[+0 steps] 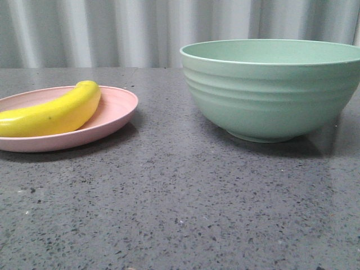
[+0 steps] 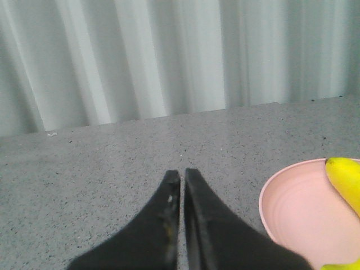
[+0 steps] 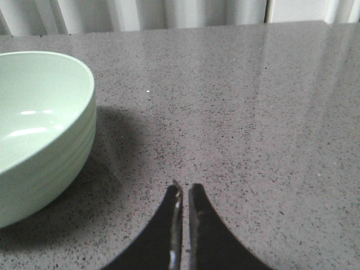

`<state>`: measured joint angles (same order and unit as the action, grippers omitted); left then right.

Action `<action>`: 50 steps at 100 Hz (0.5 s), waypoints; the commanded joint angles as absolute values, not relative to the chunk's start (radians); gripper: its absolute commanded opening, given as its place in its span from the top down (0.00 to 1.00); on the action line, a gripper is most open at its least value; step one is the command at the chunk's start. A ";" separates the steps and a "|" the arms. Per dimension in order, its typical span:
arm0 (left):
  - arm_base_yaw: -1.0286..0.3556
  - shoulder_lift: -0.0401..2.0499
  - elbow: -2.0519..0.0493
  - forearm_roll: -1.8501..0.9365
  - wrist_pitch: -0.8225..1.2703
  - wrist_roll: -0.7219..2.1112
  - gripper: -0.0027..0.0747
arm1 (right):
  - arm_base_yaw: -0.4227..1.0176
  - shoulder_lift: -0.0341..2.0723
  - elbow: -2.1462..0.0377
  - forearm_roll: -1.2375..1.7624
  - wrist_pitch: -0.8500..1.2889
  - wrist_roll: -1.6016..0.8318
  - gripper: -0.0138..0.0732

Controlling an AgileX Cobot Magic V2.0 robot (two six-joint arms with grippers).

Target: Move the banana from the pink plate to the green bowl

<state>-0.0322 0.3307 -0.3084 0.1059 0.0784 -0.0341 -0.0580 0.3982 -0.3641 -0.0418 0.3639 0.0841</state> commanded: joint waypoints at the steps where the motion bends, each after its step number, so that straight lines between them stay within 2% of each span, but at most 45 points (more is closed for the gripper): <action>1: -0.039 0.402 -0.350 0.096 -0.073 -0.038 0.99 | -0.059 0.478 -0.435 -0.031 0.304 0.082 0.91; 8: -0.039 0.446 -0.350 0.096 -0.100 -0.038 0.98 | -0.059 0.518 -0.444 -0.029 0.281 0.082 0.91; 15: -0.039 0.484 -0.350 0.096 -0.107 -0.043 0.87 | -0.059 0.548 -0.444 -0.029 0.270 0.082 0.91; 22: -0.039 0.511 -0.350 0.073 -0.120 -0.043 0.67 | -0.059 0.570 -0.444 -0.029 0.272 0.082 0.91; 27: -0.039 0.526 -0.350 0.055 -0.143 -0.043 0.49 | -0.059 0.583 -0.444 -0.029 0.272 0.082 0.91; 34: -0.039 0.546 -0.350 0.034 -0.194 -0.043 0.34 | -0.059 0.595 -0.444 -0.029 0.272 0.082 0.91; 40: -0.039 0.562 -0.350 0.007 -0.242 -0.043 0.29 | -0.059 0.603 -0.444 -0.029 0.274 0.082 0.91; 50: -0.042 0.593 -0.352 0.000 -0.286 -0.043 0.31 | -0.059 0.603 -0.444 -0.029 0.274 0.082 0.91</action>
